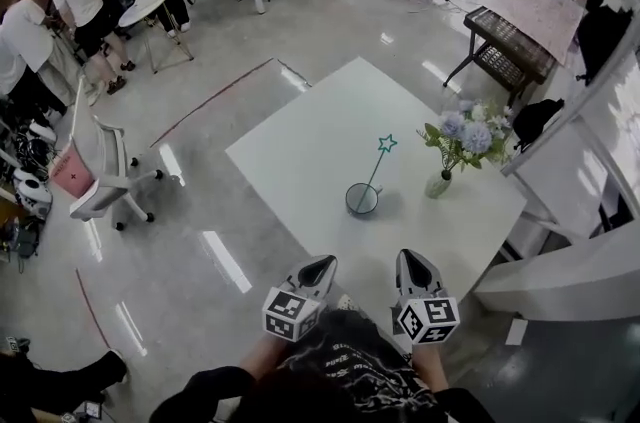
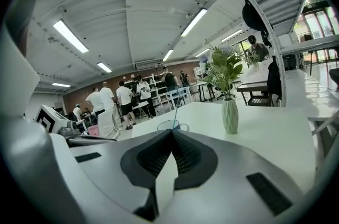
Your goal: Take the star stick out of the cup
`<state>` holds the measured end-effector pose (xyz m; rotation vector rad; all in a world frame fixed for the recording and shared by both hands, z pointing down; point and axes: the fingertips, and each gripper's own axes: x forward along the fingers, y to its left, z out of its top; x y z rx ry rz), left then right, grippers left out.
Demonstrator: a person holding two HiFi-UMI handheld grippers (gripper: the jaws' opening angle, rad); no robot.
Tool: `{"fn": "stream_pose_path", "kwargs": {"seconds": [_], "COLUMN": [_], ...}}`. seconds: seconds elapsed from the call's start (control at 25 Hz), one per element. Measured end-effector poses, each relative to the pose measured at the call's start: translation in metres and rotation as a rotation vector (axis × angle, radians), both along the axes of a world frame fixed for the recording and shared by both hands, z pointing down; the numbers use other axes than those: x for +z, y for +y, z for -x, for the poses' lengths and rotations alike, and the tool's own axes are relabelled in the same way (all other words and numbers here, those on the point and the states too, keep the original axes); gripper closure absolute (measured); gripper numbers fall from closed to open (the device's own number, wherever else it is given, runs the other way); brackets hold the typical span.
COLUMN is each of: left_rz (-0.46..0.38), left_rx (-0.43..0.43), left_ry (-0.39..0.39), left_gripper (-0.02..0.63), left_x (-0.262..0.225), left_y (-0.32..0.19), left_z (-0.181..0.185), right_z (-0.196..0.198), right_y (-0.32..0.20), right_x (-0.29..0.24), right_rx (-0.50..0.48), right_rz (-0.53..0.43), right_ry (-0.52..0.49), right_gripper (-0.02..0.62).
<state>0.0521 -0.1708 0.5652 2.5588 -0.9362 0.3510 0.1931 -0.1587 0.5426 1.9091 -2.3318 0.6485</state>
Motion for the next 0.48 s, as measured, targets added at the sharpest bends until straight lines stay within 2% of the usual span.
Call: {"fn": "stream_pose_path", "kwargs": {"seconds": [0.16,0.2,0.28,0.48], "left_rz": [0.009,0.009,0.009,0.006], "left_rx": [0.024,0.026,0.028,0.039], "left_ry": [-0.011,-0.011,-0.009,-0.004], "left_gripper": [0.586,0.586,0.586,0.586], "left_x": [-0.001,-0.002,-0.004,-0.005], "left_y": [-0.017,-0.021,-0.029,-0.038], "left_z": [-0.001,0.0,0.004,0.013], "right_z": [0.003,0.004,0.006,0.012], "right_y": [-0.016,-0.02,-0.028,-0.052], "right_x": [-0.005,-0.006,-0.009,-0.018], "right_rx": [0.011,0.011,0.015,0.011], "right_rz": [-0.006,-0.006,-0.004,-0.019], "right_ry": [-0.022,-0.027,-0.037,-0.026], "right_gripper": [0.578,0.553,0.45,0.41]}}
